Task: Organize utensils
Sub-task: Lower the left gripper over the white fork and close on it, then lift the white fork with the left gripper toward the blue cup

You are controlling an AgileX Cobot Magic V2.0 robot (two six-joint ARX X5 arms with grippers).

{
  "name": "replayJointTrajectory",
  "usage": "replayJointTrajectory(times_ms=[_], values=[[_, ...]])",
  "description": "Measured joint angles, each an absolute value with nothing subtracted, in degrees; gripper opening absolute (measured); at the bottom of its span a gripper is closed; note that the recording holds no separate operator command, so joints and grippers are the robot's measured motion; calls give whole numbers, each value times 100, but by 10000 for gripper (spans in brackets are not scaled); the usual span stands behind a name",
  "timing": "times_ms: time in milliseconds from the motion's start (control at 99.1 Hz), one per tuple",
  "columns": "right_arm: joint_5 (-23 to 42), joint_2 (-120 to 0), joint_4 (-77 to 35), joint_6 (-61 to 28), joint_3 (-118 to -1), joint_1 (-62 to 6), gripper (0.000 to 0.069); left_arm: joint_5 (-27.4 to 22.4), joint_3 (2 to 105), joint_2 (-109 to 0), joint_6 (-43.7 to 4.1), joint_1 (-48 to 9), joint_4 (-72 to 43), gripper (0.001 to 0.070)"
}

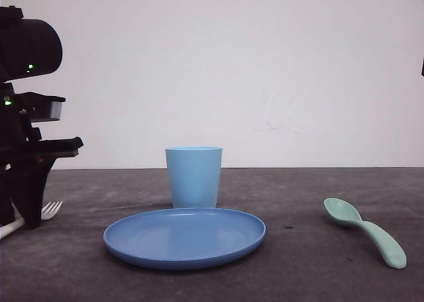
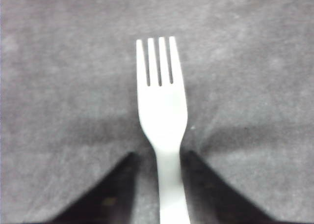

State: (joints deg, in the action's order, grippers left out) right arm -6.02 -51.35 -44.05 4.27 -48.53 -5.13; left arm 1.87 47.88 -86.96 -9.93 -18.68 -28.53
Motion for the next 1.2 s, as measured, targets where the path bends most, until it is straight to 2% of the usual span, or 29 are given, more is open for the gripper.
replayJointTrajectory(times_ms=[71, 121, 464, 706, 969, 1201], values=[[-604, -5135, -4403, 427, -4853, -513, 679, 274, 4788, -8696, -998, -1940, -2842, 60], [-604, -5135, -4401, 427, -4853, -513, 679, 364, 4788, -8696, -998, -1981, -2845, 42], [-602, -5135, -4401, 427, -4853, -513, 679, 438, 4790, -8641, -996, -2045, -2781, 40], [-604, -5135, -4399, 427, -4853, -513, 679, 403, 4995, -7782, -996, -2158, -2440, 40], [-602, -5135, -4399, 427, -4853, -513, 679, -237, 5037, -6923, -996, -2228, -1695, 40], [-604, -5135, -4403, 427, -4853, -513, 679, -1197, 5037, -6709, -1011, -2228, -821, 40]])
